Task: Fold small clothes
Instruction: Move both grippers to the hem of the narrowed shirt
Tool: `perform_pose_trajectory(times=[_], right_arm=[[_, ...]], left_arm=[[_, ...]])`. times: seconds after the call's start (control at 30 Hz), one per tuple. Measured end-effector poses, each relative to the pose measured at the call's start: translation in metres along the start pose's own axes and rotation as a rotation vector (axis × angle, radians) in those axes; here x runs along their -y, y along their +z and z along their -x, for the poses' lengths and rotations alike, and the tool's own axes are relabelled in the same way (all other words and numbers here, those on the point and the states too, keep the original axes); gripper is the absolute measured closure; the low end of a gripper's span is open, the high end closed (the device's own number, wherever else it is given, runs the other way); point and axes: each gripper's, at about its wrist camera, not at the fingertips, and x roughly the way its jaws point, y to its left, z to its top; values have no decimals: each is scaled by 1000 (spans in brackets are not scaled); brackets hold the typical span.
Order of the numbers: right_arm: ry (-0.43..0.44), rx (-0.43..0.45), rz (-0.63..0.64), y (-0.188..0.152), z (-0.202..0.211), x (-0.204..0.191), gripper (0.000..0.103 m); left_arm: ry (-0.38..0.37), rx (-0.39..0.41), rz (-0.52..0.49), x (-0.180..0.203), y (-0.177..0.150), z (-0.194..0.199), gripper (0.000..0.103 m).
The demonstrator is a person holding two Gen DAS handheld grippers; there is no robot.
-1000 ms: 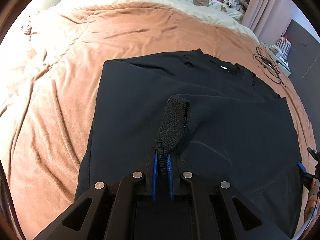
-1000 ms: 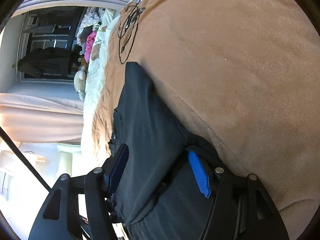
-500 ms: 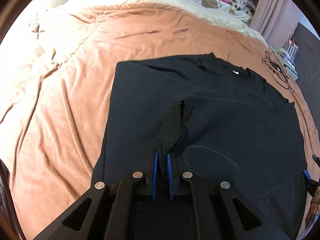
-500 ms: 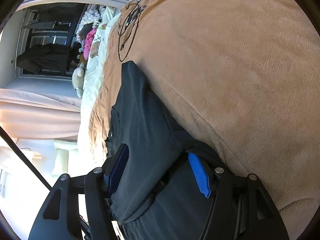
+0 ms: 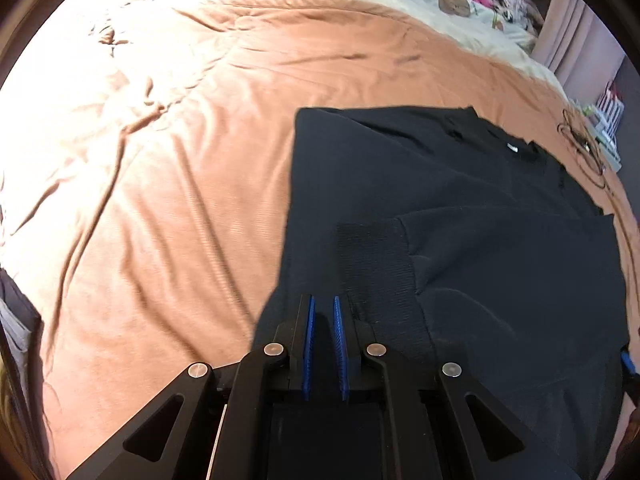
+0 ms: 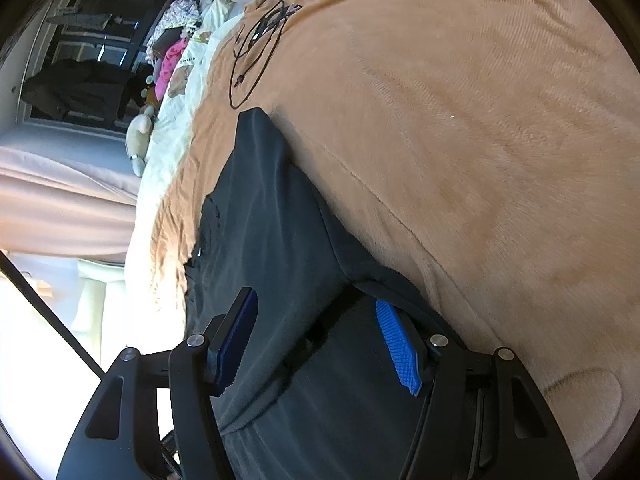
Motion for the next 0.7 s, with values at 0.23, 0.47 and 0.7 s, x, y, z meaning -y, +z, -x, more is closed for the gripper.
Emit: perform_pose_trajectory(times=[0.23,0.47,0.7], right_arm=[[-20,-7,96,-11,16,-24,43],[-3,22,221,-24,58,-46,43],[-29,28,343,-45,107,-61,43]], left_arm=[[-77,28,19,-12,-17,35,92],[-143,63,10,-13,-44,81,58],[-185,96,15,-19,-71,125,52]])
